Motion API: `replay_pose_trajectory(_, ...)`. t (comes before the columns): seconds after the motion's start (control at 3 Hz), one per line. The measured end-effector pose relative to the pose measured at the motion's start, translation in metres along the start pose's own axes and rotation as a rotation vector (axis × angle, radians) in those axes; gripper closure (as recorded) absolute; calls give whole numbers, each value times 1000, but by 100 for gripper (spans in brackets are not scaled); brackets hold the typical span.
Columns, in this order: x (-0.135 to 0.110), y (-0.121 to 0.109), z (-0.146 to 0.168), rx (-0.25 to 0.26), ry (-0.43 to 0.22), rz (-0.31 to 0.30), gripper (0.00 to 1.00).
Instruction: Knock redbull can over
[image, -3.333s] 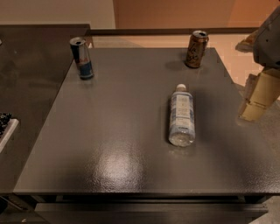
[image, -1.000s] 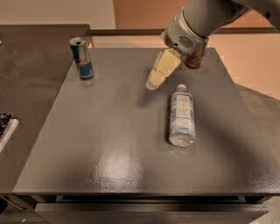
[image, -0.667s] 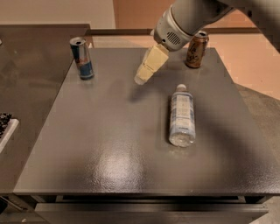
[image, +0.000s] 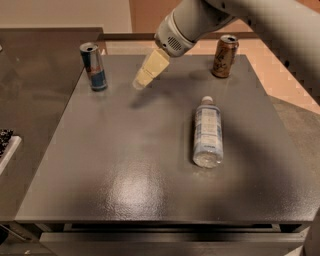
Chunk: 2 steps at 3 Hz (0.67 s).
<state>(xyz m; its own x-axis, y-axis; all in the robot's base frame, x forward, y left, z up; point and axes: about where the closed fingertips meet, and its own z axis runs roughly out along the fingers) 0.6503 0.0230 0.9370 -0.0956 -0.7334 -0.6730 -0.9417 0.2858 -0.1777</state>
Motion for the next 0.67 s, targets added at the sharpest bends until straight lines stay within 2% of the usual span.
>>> replay_pose_trajectory(0.67,-30,-9,52,-9,-84,11,0)
